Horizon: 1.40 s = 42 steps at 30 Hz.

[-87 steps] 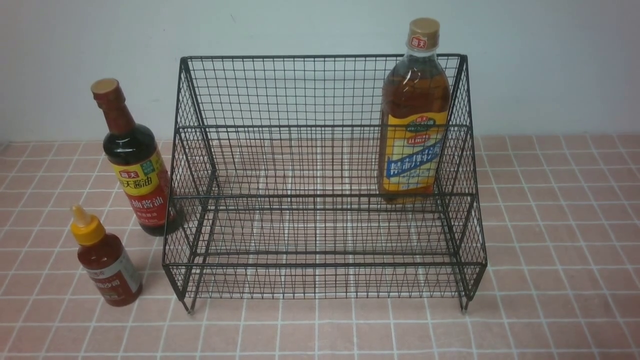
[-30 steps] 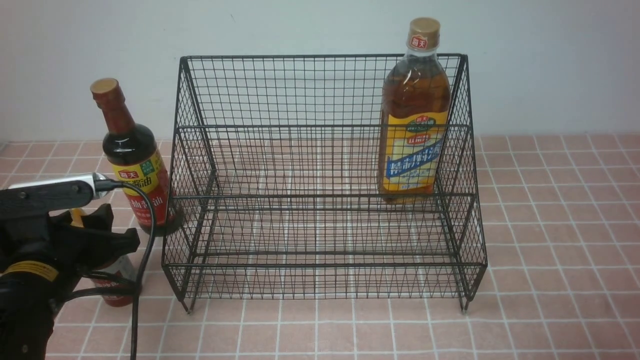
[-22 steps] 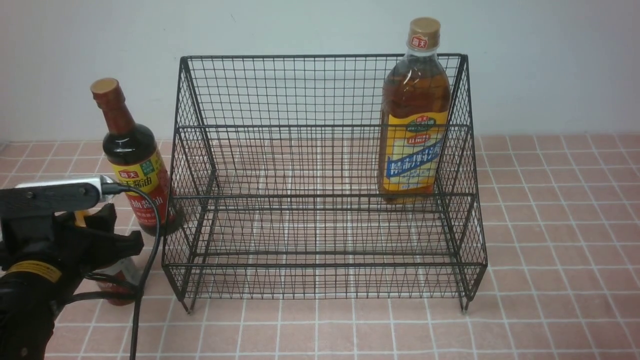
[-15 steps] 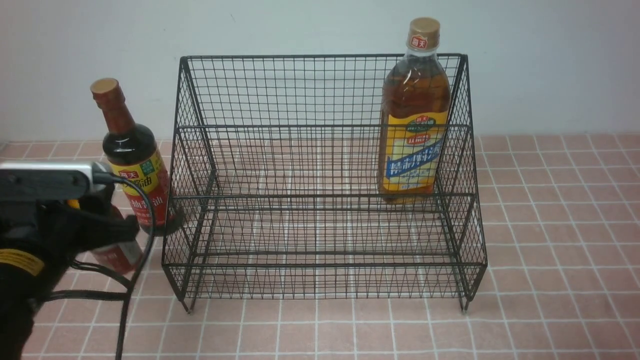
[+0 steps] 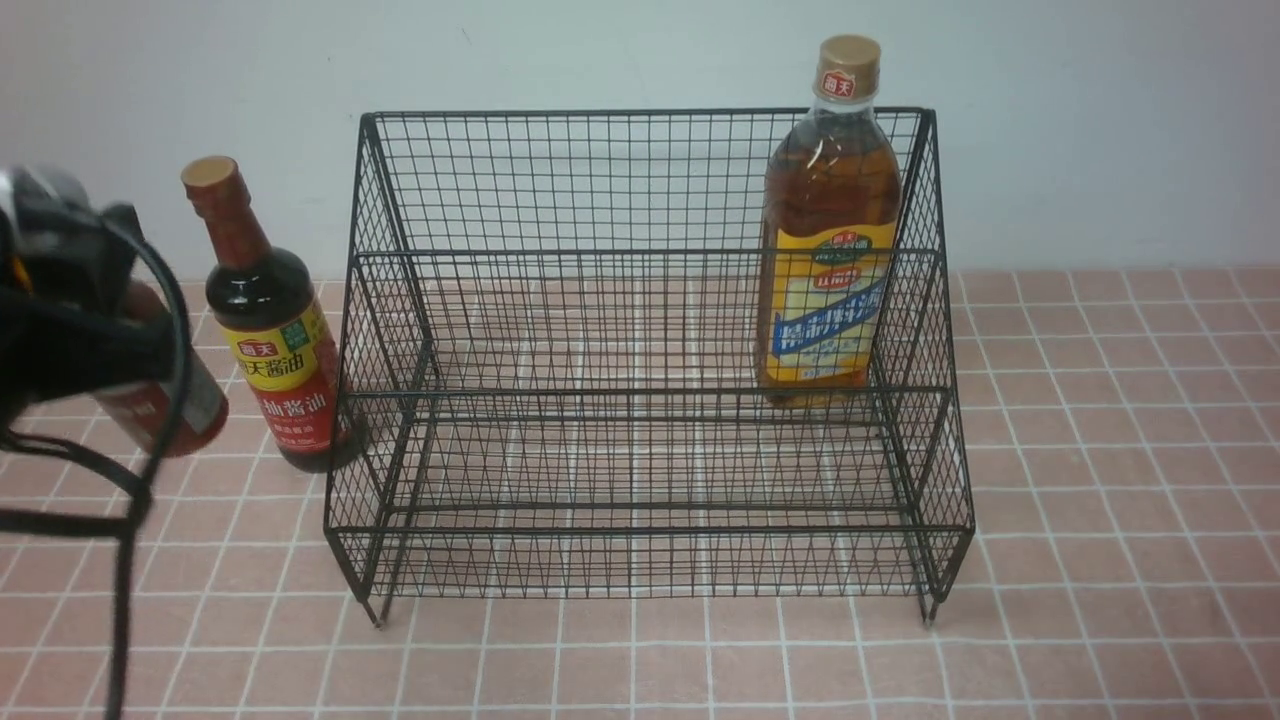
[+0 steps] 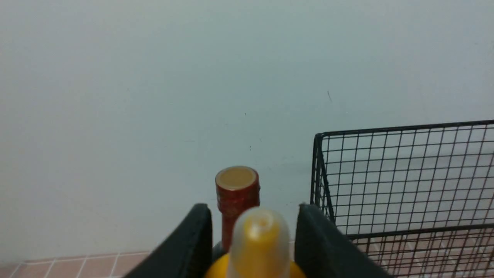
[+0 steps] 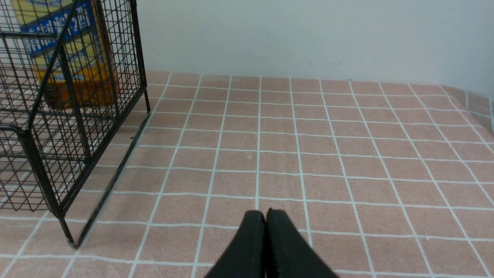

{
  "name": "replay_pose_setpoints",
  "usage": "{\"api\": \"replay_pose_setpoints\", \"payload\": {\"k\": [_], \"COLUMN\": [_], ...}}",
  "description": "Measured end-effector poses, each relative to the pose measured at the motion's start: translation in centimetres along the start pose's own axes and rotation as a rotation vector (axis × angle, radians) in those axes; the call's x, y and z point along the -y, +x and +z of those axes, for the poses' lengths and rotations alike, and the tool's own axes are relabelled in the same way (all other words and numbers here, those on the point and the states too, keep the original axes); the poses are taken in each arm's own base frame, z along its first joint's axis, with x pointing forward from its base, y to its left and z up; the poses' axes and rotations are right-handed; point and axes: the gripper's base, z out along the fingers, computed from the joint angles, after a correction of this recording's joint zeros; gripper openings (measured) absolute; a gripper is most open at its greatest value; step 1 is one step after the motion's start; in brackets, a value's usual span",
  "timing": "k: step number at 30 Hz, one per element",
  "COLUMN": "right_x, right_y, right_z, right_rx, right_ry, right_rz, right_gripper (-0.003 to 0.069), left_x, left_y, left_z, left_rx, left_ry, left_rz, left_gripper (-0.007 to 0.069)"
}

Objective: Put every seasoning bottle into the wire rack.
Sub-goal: Use the left arm to put the condiment bottle back on the shelf

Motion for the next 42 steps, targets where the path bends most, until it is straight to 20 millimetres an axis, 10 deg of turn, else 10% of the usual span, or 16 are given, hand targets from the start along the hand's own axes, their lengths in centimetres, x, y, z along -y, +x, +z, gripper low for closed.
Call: {"api": "replay_pose_setpoints", "payload": {"k": [12, 21, 42], "right_x": [0.0, 0.0, 0.0], "right_y": [0.0, 0.0, 0.0], "right_z": [0.0, 0.0, 0.0], "right_rx": [0.000, 0.000, 0.000], "right_ry": [0.000, 0.000, 0.000], "right_rz": [0.000, 0.000, 0.000], "right_gripper": [-0.0013, -0.0013, -0.0015], "left_x": [3.8, 7.8, 9.6], "left_y": [-2.1, -0.2, 5.4], "left_z": [-1.1, 1.6, 6.0], "left_rx": [-0.078, -0.108, -0.330], "left_ry": [0.216, 0.346, 0.324], "left_rz": [-0.059, -0.079, -0.060], "left_gripper": [0.0256, 0.0256, 0.0256]}}
